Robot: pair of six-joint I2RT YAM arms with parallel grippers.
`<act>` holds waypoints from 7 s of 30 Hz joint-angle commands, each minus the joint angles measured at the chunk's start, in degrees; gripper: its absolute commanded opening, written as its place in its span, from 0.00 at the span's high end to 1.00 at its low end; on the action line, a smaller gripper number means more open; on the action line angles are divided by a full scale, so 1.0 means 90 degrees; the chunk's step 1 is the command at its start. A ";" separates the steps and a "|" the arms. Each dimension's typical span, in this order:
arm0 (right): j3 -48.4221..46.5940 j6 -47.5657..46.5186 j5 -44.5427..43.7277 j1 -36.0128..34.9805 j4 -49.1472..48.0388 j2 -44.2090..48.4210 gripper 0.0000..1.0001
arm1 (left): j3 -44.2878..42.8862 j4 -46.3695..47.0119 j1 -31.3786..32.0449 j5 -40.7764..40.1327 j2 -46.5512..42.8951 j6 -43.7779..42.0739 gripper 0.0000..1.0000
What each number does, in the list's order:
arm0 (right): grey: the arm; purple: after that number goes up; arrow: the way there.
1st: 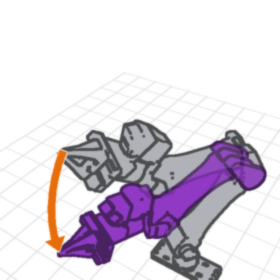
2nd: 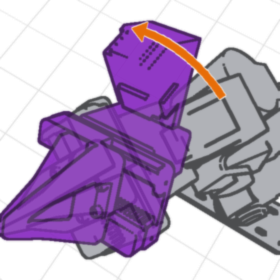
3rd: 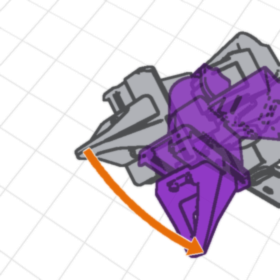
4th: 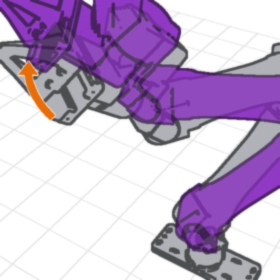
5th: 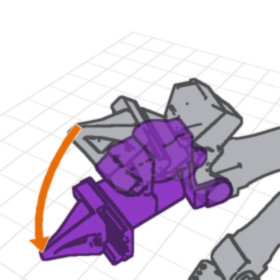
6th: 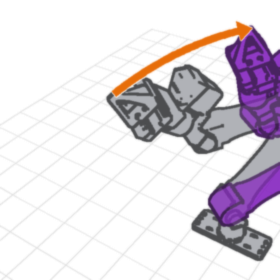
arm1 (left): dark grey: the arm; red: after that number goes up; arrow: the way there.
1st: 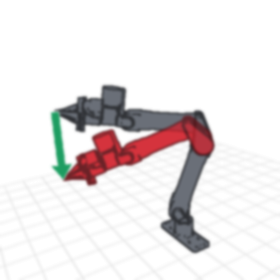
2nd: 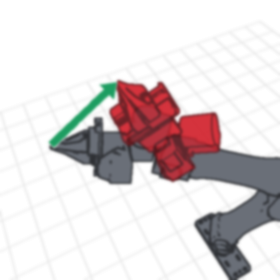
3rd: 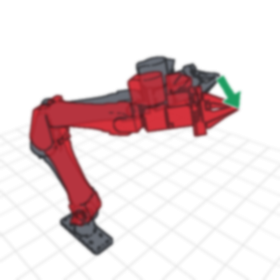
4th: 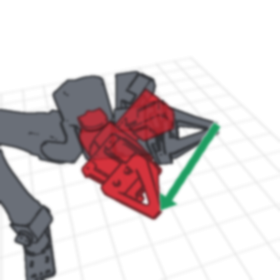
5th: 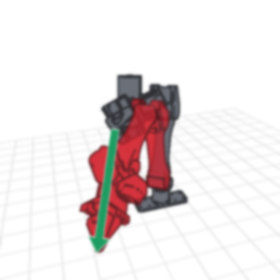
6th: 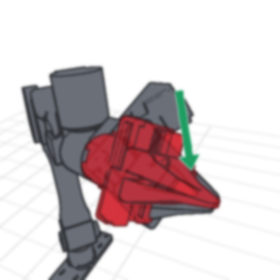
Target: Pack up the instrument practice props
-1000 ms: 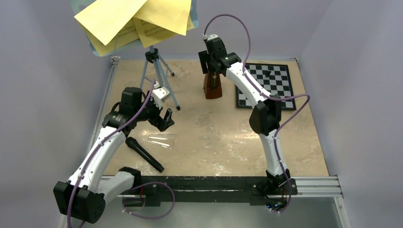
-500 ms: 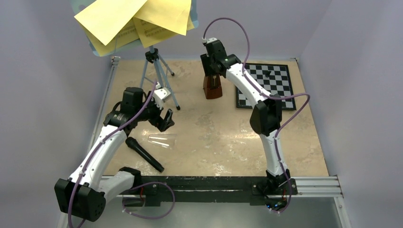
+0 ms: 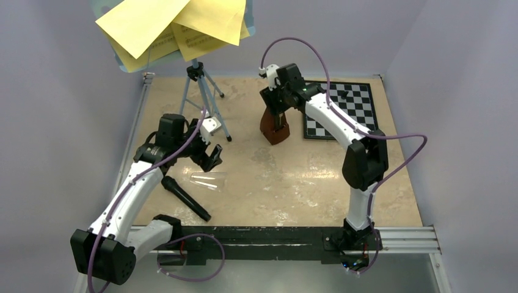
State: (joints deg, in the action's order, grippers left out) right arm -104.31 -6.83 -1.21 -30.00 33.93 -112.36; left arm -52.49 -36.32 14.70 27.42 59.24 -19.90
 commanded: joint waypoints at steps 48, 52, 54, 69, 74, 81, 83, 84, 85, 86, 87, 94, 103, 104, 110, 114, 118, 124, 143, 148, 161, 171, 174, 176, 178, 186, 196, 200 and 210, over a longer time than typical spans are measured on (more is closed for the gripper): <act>0.1940 0.0699 0.0155 -0.1259 -0.0280 0.1847 1.00 | 0.0135 -0.2161 0.0017 -0.0417 -0.1459 -0.2394 0.01; 0.2115 0.0994 0.0026 -0.1373 -0.0327 0.1907 1.00 | 0.0060 -0.2245 0.0017 -0.0358 -0.1576 -0.2156 0.01; 0.2173 0.1083 0.0005 -0.1432 -0.0307 0.1910 1.00 | 0.0075 -0.2272 0.0017 -0.0327 -0.1672 -0.2105 0.01; 0.2054 0.1485 -0.0021 -0.1735 0.0263 0.2027 1.00 | 0.0220 -0.2192 0.0017 -0.0196 -0.2105 -0.1966 0.01; 0.2093 0.1400 0.0612 -0.1735 0.0407 0.2033 0.43 | 0.0579 -0.1657 0.0017 0.0297 -0.2402 -0.1415 0.01; 0.0556 -0.0081 0.1948 -0.1619 0.2257 0.2668 0.01 | 0.0957 -0.0207 0.0157 0.1155 -0.2269 -0.0651 0.01; 0.0480 -0.0027 0.2236 -0.1349 0.2310 0.2949 0.01 | 0.0880 0.0093 0.0278 0.1142 -0.1989 -0.0521 0.01; 0.0469 0.0041 0.2397 -0.1147 0.2313 0.3096 0.01 | 0.0845 0.0301 0.0348 0.1109 -0.1880 -0.0411 0.01; 0.0467 0.0099 0.2631 -0.0891 0.2347 0.3230 0.01 | 0.0817 0.0499 0.0428 0.1089 -0.1788 -0.0315 0.01; 0.0459 0.0128 0.2927 -0.0612 0.2427 0.3306 0.01 | 0.0763 0.0690 0.0552 0.1052 -0.1671 -0.0230 0.01; 0.0483 0.0119 0.3216 -0.0311 0.2476 0.3385 0.02 | 0.0683 0.0837 0.0702 0.0990 -0.1547 -0.0148 0.01; 0.1876 -0.2494 0.3921 0.0789 0.2465 0.4402 0.06 | 0.0264 0.1677 0.1051 0.1000 -0.0544 0.0834 0.03; 0.3080 -0.4647 0.4974 0.1038 0.2236 0.4400 0.07 | -0.0506 0.1344 0.1168 0.1119 0.0660 -0.0911 0.13; 0.3118 -0.4747 0.5089 0.1038 0.2112 0.4277 0.07 | -0.0502 0.1392 0.1169 0.1158 0.0731 -0.1023 0.13; 0.4187 -0.4649 0.5585 0.1097 -0.0118 0.4041 0.05 | -0.0522 0.1096 0.1169 0.1502 0.1054 -0.1853 0.13; 0.3890 -0.3824 0.5899 0.1088 -0.0454 0.3518 0.04 | -0.0483 0.1283 0.1170 0.1651 0.1218 -0.1861 0.11; 0.3749 -0.3974 0.5953 0.1066 -0.0613 0.3121 0.04 | -0.0409 0.1702 0.1162 0.1445 0.1505 -0.1608 0.11; 0.3476 -0.4439 0.5964 0.0886 -0.0177 0.2861 0.01 | -0.0221 0.2412 0.1167 0.1317 0.1695 -0.1099 0.17; 0.3575 -0.3700 0.5763 0.0353 -0.0647 0.2453 0.06 | -0.0262 0.2367 0.1160 0.1960 0.2198 -0.1744 0.26; 0.3363 -0.3451 0.5800 0.0284 -0.0747 0.2200 0.08 | -0.0404 0.2224 0.1154 0.2044 0.2426 -0.2035 0.34; 0.3878 -0.3010 0.5380 0.0022 -0.1536 0.2365 0.15 | -0.0562 0.2874 0.1157 0.1925 0.2844 -0.1386 0.35; 0.3924 -0.2679 0.5339 -0.0015 -0.1809 0.2172 0.26 | -0.0414 0.3160 0.1159 0.1875 0.2933 -0.1249 0.35; 0.3791 -0.2574 0.5320 -0.0016 -0.1850 0.2059 0.30 | -0.0448 0.3191 0.1160 0.1870 0.2972 -0.1165 0.35; 0.3743 -0.2543 0.5310 -0.0007 -0.1873 0.2007 0.32 | -0.0474 0.3178 0.1159 0.1863 0.2980 -0.1156 0.35; 0.3729 -0.2483 0.5301 -0.0016 -0.1918 0.1981 0.34 | -0.0497 0.3153 0.1160 0.1873 0.2994 -0.1154 0.35; 0.3759 -0.2428 0.5252 -0.0014 -0.1947 0.1962 0.41 | -0.0482 0.3113 0.1160 0.1828 0.3034 -0.1135 0.35; 0.3583 -0.2289 0.5208 -0.0013 -0.1900 0.1818 0.43 | -0.0498 0.3091 0.1159 0.1812 0.3058 -0.1131 0.35; 0.3541 -0.2181 0.5179 -0.0015 -0.1857 0.1801 0.39 | -0.0495 0.3085 0.1160 0.1797 0.3056 -0.1153 0.34; 0.3574 -0.2107 0.5116 -0.0014 -0.1886 0.1807 0.46 | -0.0529 0.3089 0.1160 0.1787 0.3085 -0.1194 0.34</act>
State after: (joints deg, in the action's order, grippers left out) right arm -70.17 -27.03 44.42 -29.82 18.20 -96.29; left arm -56.14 -11.18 24.93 43.05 86.52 -30.46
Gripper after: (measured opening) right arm 0.568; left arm 0.657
